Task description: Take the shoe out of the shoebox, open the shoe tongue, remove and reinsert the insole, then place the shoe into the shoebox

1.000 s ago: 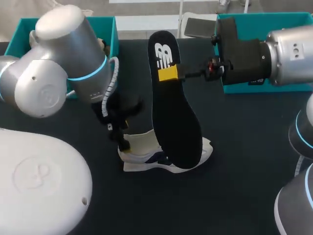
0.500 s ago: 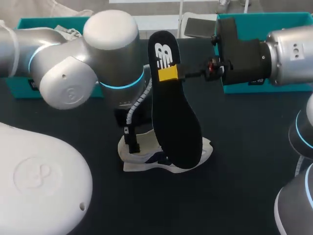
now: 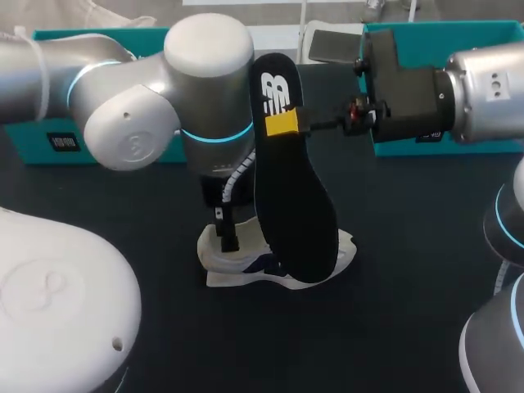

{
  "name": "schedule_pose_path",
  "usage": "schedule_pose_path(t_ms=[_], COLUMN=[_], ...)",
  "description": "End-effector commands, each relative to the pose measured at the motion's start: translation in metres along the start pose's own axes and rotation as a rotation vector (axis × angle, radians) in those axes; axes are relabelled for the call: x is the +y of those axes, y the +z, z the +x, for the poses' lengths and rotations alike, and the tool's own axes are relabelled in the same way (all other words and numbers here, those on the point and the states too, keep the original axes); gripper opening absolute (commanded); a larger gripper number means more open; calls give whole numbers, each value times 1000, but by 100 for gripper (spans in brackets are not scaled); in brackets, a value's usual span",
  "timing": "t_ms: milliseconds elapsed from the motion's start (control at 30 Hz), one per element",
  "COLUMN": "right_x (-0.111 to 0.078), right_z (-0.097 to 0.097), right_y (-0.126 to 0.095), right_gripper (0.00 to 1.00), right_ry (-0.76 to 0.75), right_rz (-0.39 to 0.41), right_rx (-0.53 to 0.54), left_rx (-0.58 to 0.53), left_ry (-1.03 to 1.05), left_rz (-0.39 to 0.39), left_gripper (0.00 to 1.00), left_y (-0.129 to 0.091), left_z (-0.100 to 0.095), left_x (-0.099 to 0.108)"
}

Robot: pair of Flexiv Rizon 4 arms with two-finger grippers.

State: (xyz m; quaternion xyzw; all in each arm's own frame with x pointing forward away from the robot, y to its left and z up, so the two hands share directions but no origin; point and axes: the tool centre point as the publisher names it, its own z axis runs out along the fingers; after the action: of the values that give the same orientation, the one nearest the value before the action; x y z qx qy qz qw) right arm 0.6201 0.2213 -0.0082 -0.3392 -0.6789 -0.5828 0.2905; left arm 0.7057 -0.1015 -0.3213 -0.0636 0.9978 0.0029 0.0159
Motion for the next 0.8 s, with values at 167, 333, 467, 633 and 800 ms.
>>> schedule_pose_path(t_ms=[167,333,467,633,800], right_x=[0,0,0,0,0], right_z=[1,1,1,1,1], right_y=[4,4,4,4,4], right_gripper=[0,0,0,0,0], right_ry=[2,2,2,2,2], right_rz=[0,0,0,0,0], right_rx=[-5,-5,-5,-5,-5], left_rx=[-56,-34,-39,-26,-22], left_ry=[-66,-87,-82,-83,-59], left_rz=[6,46,50,40,37], left_gripper=[100,100,99,90,74], left_y=[12,22,34,50,58], left_z=[-17,-32,-35,-32,-21], left_x=[-15,-31,-46,-59,-64])
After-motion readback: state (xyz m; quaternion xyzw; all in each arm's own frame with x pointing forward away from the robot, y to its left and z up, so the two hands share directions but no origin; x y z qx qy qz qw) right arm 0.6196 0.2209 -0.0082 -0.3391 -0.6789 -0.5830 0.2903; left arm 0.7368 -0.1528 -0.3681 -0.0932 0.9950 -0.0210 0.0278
